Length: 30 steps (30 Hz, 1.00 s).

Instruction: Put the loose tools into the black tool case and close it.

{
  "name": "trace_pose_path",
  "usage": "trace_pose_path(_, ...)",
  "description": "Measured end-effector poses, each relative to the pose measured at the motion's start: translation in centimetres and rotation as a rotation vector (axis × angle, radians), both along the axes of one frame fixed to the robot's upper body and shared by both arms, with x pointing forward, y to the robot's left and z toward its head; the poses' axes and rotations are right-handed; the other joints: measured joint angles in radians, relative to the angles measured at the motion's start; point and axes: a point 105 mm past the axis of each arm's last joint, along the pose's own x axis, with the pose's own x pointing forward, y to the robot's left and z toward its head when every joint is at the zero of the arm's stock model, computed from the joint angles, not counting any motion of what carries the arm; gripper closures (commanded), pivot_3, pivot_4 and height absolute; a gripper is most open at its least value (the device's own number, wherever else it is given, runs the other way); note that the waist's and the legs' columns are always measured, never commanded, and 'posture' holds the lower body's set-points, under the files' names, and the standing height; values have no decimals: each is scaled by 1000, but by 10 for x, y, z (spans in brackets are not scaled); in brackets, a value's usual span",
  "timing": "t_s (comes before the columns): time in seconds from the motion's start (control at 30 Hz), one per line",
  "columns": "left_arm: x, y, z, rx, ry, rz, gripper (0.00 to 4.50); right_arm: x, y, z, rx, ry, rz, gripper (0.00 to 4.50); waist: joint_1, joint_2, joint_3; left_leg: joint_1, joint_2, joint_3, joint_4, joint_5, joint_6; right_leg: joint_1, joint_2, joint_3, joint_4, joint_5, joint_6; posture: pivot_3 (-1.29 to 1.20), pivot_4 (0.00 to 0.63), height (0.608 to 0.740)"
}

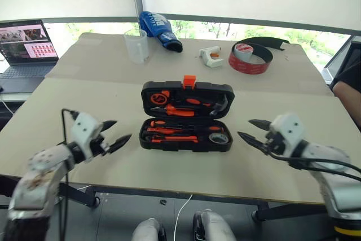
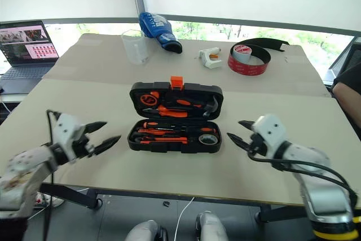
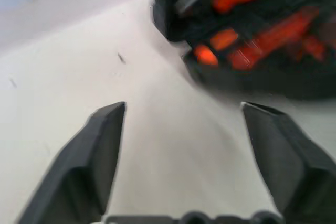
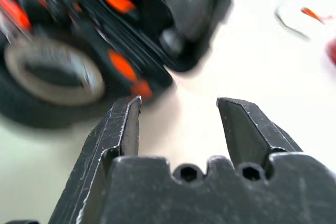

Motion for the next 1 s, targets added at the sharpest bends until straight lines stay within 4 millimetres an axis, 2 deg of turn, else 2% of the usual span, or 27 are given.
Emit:
trace_pose_path(0.07,-2,24,1,34,37,49,32,-17,-6,-10,7,102,29,1212,11,0,0,1,0,0,0,-1,1,0,0,-1,0,0,0,0,150,730)
trace_pose_path(0.2,9,36,-2,25,39,96,32,-27,6,-12,28,135,93,1212,21,1,0,2,0,-1,0,-5,8,1,0,0,0,0,1,0,150,730)
trace_pose_path(0.37,28,19,0,7,-4,53,32,-28,24,-12,40,131,131,1212,21,0,0,-2,0,-1,0,-1,2,-1,0,0,0,0,-1,0,150,730)
trace_pose_path(0.43,31,11,-3,-7,-1,31,32,-27,25,-11,39,131,118,1212,20,0,0,-2,-1,0,0,-1,2,-1,1,0,-1,4,-7,0,150,730)
trace_pose_path(0.63,50,-3,-3,-69,18,36,32,-20,30,-4,80,134,117,1212,21,0,0,-3,-2,0,0,-1,2,0,2,0,-2,3,-6,0,150,730)
trace_pose_path(0.67,57,-6,0,-94,32,53,32,-15,34,4,112,125,114,1212,21,-1,1,-3,-2,0,1,-1,2,0,2,0,-2,1,0,0,150,730)
trace_pose_path(0.8,86,-18,13,-200,99,100,32,16,37,28,219,136,61,1212,18,-2,1,-2,-3,-1,2,-1,3,1,2,0,0,3,1,0,150,730)
trace_pose_path(0.83,96,-23,18,-223,109,115,32,29,38,34,239,139,38,1212,17,-3,2,-2,-3,-1,3,-1,3,1,2,0,0,3,1,0,150,730)
trace_pose_path(0.93,127,-41,30,-316,167,159,32,72,46,40,319,191,-45,1212,12,-5,1,-3,-4,-1,3,3,4,1,2,0,0,7,-5,0,150,730)
trace_pose_path(1.0,144,-59,35,-351,203,166,32,102,52,31,329,250,-121,1212,8,-4,1,-3,-4,0,3,3,4,1,2,0,0,8,-7,0,150,730)
